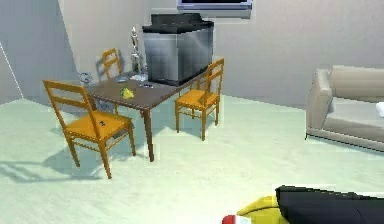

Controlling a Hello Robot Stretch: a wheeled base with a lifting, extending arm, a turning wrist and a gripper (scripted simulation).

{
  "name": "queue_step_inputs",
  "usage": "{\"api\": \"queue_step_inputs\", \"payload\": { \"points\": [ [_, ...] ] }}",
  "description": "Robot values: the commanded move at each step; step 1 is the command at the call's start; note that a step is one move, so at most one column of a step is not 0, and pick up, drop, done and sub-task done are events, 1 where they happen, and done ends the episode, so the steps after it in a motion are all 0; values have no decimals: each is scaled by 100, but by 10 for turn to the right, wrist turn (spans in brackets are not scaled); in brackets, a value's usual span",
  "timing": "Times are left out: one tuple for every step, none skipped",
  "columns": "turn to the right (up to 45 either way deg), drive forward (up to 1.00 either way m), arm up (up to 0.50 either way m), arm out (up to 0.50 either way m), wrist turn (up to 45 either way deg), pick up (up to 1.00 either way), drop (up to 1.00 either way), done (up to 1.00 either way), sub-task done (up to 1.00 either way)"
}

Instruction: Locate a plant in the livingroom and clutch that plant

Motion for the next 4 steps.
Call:
{"api": "queue_step_inputs", "payload": {
  "points": [
    [-450,0,0,0,0,0,0,0,0],
    [-30,0,0,0,0,0,0,0,0],
    [0,35,0,0,0,0,0,0,0],
    [210,0,0,0,0,0,0,0,0]
  ]
}}
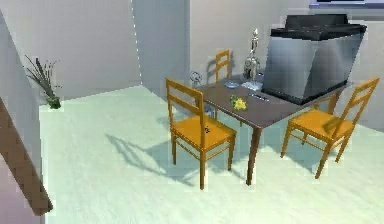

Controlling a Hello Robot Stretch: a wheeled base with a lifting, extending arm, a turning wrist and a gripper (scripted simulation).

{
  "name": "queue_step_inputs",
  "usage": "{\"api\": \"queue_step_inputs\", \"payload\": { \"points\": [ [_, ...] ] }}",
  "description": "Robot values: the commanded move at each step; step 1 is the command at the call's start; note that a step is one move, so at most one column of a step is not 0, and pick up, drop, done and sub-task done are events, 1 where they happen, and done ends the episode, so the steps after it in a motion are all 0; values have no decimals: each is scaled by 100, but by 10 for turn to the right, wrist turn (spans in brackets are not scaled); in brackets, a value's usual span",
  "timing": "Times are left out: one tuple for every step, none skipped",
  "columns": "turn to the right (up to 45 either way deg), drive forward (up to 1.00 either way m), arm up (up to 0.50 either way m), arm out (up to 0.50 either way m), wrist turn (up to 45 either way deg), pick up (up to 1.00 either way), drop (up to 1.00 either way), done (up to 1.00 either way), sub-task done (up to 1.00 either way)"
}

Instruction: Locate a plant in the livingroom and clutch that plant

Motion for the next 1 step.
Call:
{"api": "queue_step_inputs", "payload": {
  "points": [
    [0,85,0,0,0,0,0,0,0]
  ]
}}
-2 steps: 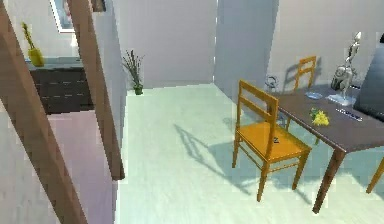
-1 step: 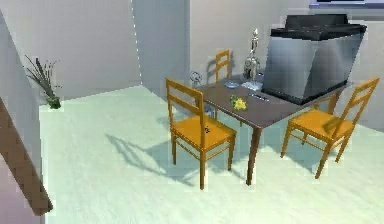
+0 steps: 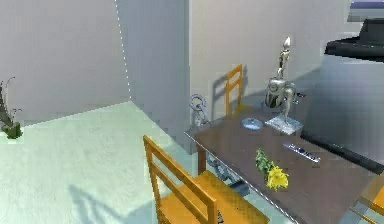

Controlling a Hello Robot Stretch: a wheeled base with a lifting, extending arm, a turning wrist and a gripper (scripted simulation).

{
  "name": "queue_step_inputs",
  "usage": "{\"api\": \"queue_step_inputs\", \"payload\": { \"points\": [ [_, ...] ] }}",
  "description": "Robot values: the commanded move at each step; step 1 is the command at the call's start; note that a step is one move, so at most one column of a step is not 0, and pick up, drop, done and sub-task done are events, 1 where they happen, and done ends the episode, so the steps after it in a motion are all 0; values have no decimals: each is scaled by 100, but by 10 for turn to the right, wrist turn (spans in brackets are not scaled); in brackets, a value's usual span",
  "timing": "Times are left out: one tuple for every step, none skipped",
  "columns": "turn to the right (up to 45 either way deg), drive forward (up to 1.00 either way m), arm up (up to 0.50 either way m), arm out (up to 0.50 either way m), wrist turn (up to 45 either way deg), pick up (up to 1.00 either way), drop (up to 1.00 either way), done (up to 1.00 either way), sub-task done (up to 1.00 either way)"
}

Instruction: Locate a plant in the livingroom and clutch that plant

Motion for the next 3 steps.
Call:
{"api": "queue_step_inputs", "payload": {
  "points": [
    [300,0,0,0,0,0,0,0,0],
    [0,5,0,0,0,0,0,0,0],
    [-450,0,0,0,0,0,0,0,0]
  ]
}}
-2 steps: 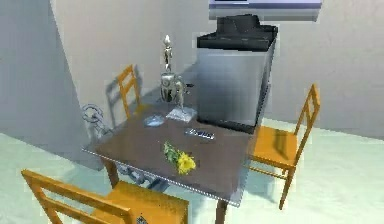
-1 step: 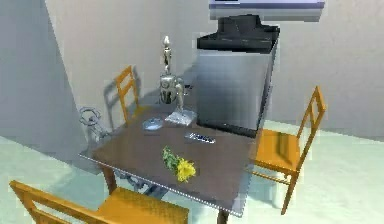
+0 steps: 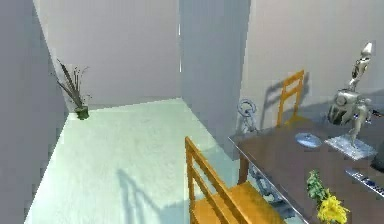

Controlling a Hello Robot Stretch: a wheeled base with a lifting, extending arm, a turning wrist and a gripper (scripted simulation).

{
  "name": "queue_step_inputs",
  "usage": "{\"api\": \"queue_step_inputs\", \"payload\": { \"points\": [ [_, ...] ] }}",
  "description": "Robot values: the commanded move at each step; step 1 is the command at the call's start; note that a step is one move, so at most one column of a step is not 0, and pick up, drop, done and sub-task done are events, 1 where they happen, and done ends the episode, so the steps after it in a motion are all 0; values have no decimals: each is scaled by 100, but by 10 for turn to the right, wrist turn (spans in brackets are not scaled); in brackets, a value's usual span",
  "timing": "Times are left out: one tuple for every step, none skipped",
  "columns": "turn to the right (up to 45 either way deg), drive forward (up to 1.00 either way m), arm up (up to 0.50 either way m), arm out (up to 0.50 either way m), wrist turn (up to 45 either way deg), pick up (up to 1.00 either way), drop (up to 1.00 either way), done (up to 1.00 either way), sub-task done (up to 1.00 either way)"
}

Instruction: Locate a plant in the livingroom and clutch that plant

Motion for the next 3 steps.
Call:
{"api": "queue_step_inputs", "payload": {
  "points": [
    [-450,0,0,0,0,0,0,0,0],
    [-120,0,0,0,0,0,0,0,0],
    [0,0,50,0,0,0,0,0,0]
  ]
}}
